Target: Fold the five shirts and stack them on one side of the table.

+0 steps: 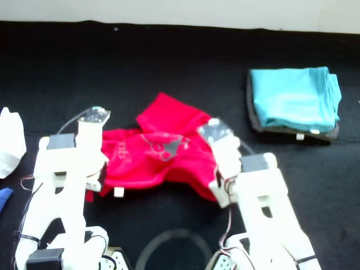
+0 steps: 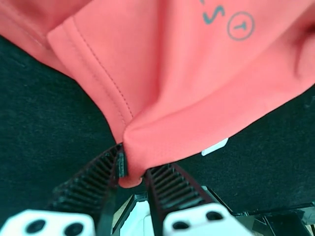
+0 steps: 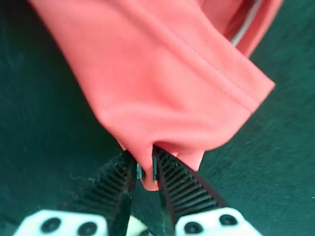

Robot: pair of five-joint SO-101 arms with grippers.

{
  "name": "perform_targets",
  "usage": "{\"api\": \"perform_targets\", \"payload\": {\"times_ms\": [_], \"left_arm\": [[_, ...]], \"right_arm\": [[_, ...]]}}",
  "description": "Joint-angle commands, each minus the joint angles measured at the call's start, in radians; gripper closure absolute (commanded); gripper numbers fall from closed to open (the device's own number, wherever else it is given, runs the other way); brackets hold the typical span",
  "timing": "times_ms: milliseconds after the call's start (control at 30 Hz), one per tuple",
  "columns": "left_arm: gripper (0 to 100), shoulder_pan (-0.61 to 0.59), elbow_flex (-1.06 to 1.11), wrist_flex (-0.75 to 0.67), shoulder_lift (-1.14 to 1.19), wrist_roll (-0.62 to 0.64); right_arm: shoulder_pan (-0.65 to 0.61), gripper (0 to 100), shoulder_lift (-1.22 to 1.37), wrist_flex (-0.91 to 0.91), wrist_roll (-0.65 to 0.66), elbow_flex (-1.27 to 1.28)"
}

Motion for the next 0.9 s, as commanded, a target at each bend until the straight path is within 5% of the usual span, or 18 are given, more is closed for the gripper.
{"api": "perform_targets", "payload": {"times_ms": [0, 167, 400, 867], "left_arm": [[99, 0.008, 0.024, -0.037, -0.012, -0.009], [99, 0.008, 0.025, -0.057, -0.012, -0.009], [99, 0.008, 0.024, -0.063, -0.012, -0.009], [99, 0.007, 0.024, -0.06, -0.012, -0.009]], "right_arm": [[-0.007, 96.8, -0.051, 0.05, 0.064, 0.022], [-0.007, 83.3, -0.114, 0.211, 0.077, -0.11], [-0.001, 82.1, -0.231, 0.334, 0.068, -0.429], [-0.001, 81.8, 0.24, -0.211, -0.255, -0.343]]}}
